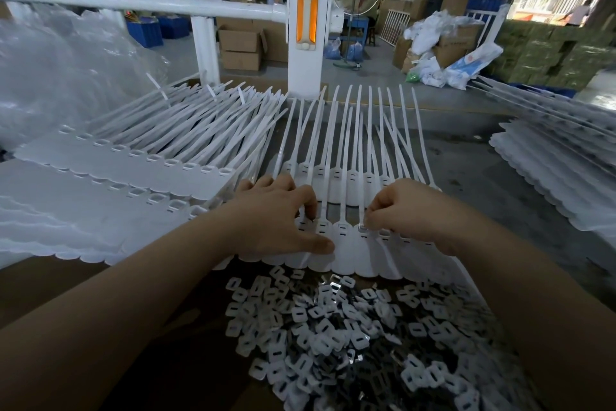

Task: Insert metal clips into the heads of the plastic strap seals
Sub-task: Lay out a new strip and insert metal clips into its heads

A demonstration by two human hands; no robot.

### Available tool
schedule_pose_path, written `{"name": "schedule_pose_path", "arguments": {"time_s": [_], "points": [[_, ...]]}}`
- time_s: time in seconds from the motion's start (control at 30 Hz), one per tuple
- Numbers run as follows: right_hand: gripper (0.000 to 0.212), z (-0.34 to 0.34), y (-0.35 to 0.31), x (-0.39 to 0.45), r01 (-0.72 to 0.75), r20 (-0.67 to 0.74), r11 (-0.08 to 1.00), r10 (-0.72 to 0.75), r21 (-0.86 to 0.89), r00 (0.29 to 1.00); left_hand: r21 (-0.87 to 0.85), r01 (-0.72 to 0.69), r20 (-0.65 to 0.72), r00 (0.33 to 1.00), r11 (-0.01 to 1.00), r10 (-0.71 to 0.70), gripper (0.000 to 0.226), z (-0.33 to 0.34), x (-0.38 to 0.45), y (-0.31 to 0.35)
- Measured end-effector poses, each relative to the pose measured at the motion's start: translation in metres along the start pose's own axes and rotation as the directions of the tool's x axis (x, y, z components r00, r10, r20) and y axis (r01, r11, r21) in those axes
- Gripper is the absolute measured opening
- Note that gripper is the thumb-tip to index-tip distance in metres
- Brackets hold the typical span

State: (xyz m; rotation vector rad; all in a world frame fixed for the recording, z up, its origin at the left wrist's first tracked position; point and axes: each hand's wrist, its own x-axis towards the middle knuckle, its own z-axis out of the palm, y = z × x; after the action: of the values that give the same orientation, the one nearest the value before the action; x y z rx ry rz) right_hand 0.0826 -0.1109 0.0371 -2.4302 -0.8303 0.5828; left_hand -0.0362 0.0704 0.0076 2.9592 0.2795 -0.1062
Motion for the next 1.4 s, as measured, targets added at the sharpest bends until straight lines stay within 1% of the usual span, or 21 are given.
{"name": "schedule_pose_path", "arguments": {"time_s": [0.1,0.27,0.5,0.63,0.7,0.77,0.83,0.87,0.9,0.93,1.0,1.1,1.27,1.4], "points": [[0.008,0.000,-0.001,0.000,0.004,0.016,1.000,-0.004,-0.021,1.000,0.003,0.007,0.007,1.000,1.000,-0.008,0.052,-0.001,0.000,0.001],[0.011,0.001,-0.001,-0.001,0.012,0.013,0.999,-0.011,-0.047,1.000,0.005,0.017,0.014,1.000,1.000,-0.017,0.054,-0.001,-0.001,0.002],[0.012,0.001,0.000,-0.001,0.016,-0.013,1.000,-0.016,0.003,1.000,-0.001,0.025,0.016,1.000,1.000,-0.025,0.053,-0.003,-0.002,0.003],[0.012,0.005,-0.002,0.000,0.024,-0.015,0.999,-0.024,-0.025,1.000,-0.020,0.032,0.006,0.999,0.999,-0.032,0.052,-0.004,-0.003,0.004],[0.012,0.005,-0.002,0.000,0.021,-0.020,1.000,-0.022,-0.022,1.000,-0.039,0.026,-0.032,0.999,0.999,-0.028,0.049,-0.006,-0.004,0.007],[0.013,0.006,-0.002,-0.001,0.017,-0.022,1.000,-0.017,-0.024,1.000,-0.061,-0.041,-0.143,0.989,0.997,0.032,0.041,-0.008,-0.004,0.011],[0.015,0.006,-0.004,-0.001,0.013,-0.027,0.999,-0.014,-0.040,1.000,-0.110,-0.223,-0.259,0.947,0.968,0.189,0.026,-0.010,-0.005,0.018],[0.014,0.007,-0.004,-0.001,0.010,-0.030,0.999,-0.012,-0.044,0.999,-0.159,-0.329,-0.259,0.924,0.931,0.282,0.019,-0.012,-0.006,0.022],[0.013,0.007,-0.005,-0.001,0.007,-0.032,0.999,-0.009,-0.046,0.999,-0.223,-0.411,-0.225,0.904,0.884,0.364,0.014,-0.013,-0.008,0.025],[0.013,0.007,-0.005,-0.001,0.005,-0.036,0.999,-0.006,-0.047,0.999,-0.285,-0.453,-0.171,0.891,0.844,0.421,0.012,-0.013,-0.010,0.029],[0.014,0.007,-0.005,0.000,0.004,-0.045,0.999,-0.006,-0.047,0.999,-0.349,-0.462,-0.070,0.880,0.815,0.469,0.013,-0.011,-0.014,0.034],[0.015,0.008,-0.004,-0.001,0.009,-0.050,0.999,-0.012,-0.050,0.999,-0.370,-0.422,-0.003,0.892,0.828,0.453,0.016,-0.006,-0.014,0.036],[0.015,0.008,-0.004,0.000,0.017,-0.050,0.999,-0.019,-0.046,0.999,-0.411,-0.404,0.016,0.893,0.817,0.450,0.013,-0.009,-0.017,0.037],[0.015,0.008,-0.004,0.000,0.031,-0.055,0.999,-0.034,-0.039,0.998,-0.347,-0.420,0.025,0.890,0.838,0.456,0.011,-0.010,-0.019,0.038]]}}
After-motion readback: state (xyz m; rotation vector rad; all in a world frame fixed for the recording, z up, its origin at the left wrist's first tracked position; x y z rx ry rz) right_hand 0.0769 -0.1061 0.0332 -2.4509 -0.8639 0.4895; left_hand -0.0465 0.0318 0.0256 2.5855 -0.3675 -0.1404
